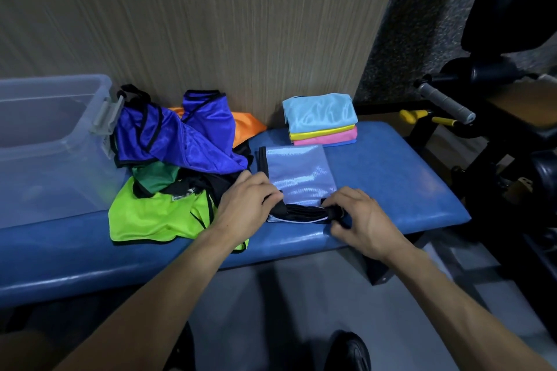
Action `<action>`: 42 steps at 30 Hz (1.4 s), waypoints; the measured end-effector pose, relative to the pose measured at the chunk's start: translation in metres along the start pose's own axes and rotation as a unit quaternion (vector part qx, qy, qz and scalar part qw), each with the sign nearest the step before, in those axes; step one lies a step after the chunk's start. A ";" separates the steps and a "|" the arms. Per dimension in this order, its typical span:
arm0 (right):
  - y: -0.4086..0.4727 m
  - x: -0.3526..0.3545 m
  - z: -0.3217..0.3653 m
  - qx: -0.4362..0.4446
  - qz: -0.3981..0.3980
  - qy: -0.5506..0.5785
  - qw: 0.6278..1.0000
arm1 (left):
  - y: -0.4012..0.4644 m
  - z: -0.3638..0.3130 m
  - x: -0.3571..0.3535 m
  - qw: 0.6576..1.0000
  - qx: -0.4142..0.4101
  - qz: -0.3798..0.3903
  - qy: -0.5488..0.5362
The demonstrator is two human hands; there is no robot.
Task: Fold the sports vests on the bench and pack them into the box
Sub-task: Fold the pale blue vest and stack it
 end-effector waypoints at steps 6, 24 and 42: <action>0.001 -0.005 0.001 -0.017 0.007 -0.010 1.000 | -0.022 0.016 0.000 0.989 -0.041 0.143 0.009; -0.014 -0.011 0.020 -0.056 -0.066 0.047 0.995 | -0.016 0.019 -0.002 0.977 0.035 0.102 -0.186; 0.026 0.013 0.018 -0.204 -0.010 0.355 0.912 | -0.004 -0.010 0.001 0.958 0.233 -0.037 -0.166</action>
Point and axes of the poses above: each hand's wrist, its own y-axis towards the middle knuckle, its own x-axis out of the back of the hand, z = x × y, the point moved 2 cm from there along y, towards the middle knuckle, and after that the axes turned 15 degrees about z, right-handed, at the moved point
